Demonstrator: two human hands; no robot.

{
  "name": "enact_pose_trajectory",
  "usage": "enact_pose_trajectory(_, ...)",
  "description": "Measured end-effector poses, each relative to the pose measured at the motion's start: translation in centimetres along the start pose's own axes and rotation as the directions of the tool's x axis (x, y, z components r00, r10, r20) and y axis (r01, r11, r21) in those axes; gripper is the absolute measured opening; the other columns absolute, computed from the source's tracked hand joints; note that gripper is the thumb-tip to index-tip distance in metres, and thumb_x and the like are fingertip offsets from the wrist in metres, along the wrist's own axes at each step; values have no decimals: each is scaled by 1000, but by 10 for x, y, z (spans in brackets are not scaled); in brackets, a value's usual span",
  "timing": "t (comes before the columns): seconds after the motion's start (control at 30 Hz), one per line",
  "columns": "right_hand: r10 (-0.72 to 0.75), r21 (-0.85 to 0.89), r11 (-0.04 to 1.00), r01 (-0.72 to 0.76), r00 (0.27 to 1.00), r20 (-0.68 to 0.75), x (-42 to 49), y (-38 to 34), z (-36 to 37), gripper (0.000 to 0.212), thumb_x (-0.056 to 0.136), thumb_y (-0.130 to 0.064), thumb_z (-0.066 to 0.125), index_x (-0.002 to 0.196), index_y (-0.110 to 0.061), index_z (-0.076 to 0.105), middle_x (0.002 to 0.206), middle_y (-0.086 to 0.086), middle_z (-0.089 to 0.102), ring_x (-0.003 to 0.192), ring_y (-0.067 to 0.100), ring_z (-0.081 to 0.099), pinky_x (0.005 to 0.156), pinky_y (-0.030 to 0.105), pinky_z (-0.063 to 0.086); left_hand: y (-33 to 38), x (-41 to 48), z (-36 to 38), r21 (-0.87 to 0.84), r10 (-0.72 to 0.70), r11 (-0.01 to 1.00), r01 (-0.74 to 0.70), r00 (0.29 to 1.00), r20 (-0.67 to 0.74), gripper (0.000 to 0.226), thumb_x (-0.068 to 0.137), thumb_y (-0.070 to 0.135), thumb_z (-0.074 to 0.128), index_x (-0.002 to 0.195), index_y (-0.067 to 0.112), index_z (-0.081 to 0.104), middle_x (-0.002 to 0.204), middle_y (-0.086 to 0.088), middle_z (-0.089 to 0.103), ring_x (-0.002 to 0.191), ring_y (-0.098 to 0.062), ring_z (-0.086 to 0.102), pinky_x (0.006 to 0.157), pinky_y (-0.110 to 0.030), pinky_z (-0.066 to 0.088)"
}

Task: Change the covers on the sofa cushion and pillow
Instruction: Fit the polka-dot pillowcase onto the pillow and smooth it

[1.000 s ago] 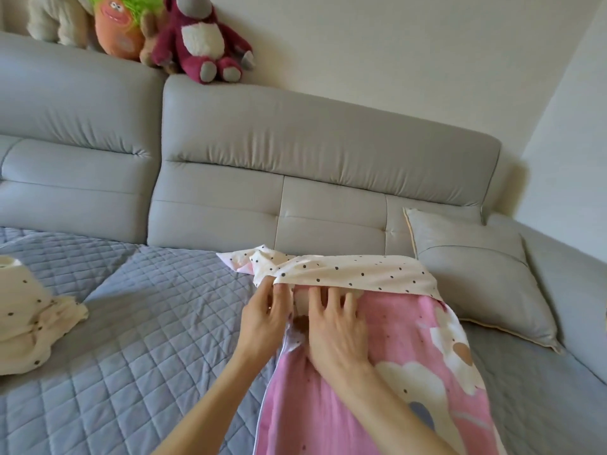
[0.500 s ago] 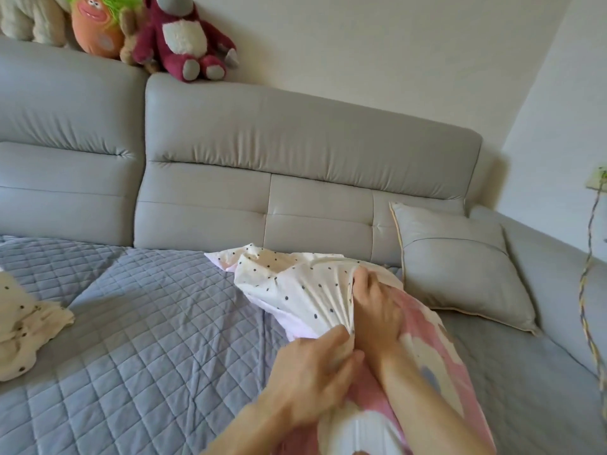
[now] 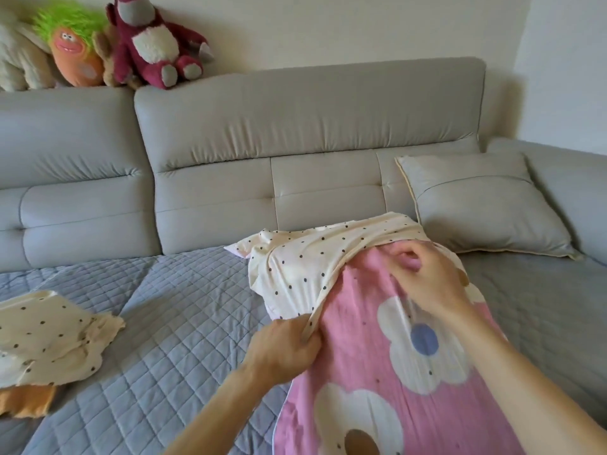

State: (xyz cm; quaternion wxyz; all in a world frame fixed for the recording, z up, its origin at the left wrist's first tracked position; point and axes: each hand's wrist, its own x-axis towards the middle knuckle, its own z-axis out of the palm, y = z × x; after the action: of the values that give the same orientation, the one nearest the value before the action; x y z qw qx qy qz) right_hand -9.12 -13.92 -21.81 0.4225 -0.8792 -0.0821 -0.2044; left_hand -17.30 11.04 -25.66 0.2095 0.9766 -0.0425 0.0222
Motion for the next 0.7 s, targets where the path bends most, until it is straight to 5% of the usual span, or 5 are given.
enact_pose_trajectory(0.07,172,-170,964,-204,967,-186,-7,31,-11,58,80,-69,61,114,-22,64,123,3,65,119,28,55,98,39,40,22,18,-23,120,35,992,-25,997,-76,11,83,33,47,84,25,39,72,7,56,69,-26,56,59,-33,42)
enact_pose_trajectory(0.2,692,-45,721,-691,720,49,-25,87,-40,127,56,-99,46,149,-13,34,151,17,40,137,39,39,111,51,32,79,72,-50,227,197,963,-148,958,-208,20,87,31,50,106,27,45,104,10,59,87,-24,60,67,-35,45)
enact_pose_trajectory(0.27,706,129,686,-716,698,122,-33,105,-58,116,61,-96,50,143,-13,44,140,12,53,125,34,52,101,44,42,122,114,-38,325,284,916,-233,952,-118,30,88,32,52,118,27,47,118,8,54,103,-23,57,71,-34,42)
enact_pose_trajectory(0.47,429,358,797,-487,873,235,-38,68,-41,37,75,-59,75,98,-33,65,89,-15,71,81,2,65,65,13,48,158,170,6,543,318,796,-266,948,-1,45,93,29,46,137,24,41,135,0,48,125,-25,46,92,-42,43)
enact_pose_trajectory(0.7,311,458,807,-373,928,208,-37,71,-39,23,69,-30,71,87,-36,58,78,-13,67,76,7,63,80,41,52,209,224,21,684,487,608,-403,870,80,29,100,24,46,125,32,57,117,5,55,112,-22,55,83,-38,50)
